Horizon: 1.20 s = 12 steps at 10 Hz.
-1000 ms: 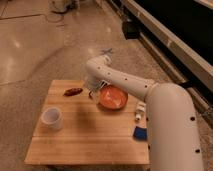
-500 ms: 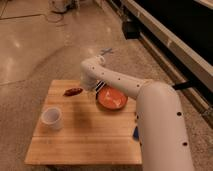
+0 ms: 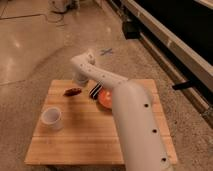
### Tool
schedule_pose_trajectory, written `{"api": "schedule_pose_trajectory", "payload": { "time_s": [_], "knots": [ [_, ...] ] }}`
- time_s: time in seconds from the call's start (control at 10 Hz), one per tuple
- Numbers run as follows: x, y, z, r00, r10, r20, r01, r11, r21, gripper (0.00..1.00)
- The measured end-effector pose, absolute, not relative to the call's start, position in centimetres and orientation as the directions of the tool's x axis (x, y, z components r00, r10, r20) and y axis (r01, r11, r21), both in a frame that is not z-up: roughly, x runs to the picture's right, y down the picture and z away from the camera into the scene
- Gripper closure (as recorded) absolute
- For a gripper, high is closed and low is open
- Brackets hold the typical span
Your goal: Place the pepper in the ceramic cup
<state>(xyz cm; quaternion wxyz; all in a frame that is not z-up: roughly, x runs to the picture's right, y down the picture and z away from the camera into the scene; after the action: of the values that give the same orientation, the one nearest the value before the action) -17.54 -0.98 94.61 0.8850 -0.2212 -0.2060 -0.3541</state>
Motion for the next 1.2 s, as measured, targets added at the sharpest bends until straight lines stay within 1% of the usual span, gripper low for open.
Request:
{"api": "schedule_pose_trajectory", "payload": {
  "time_s": [0.4, 0.7, 1.0, 1.2],
  "knots": [
    [-20.6, -2.6, 97.2, 0.638, -0.585, 0.501, 0.752, 0.613, -0.242, 0.20],
    [-22.1, -3.5, 99.4, 0.638, -0.634, 0.437, 0.760, 0.610, -0.223, 0.20],
    [-23.0, -3.6, 101.0, 0.656, -0.662, 0.363, 0.748, 0.633, -0.198, 0.20],
    [-22.6, -3.0, 101.2, 0.666, -0.667, 0.334, 0.741, 0.642, -0.197, 0.20]
  ]
}}
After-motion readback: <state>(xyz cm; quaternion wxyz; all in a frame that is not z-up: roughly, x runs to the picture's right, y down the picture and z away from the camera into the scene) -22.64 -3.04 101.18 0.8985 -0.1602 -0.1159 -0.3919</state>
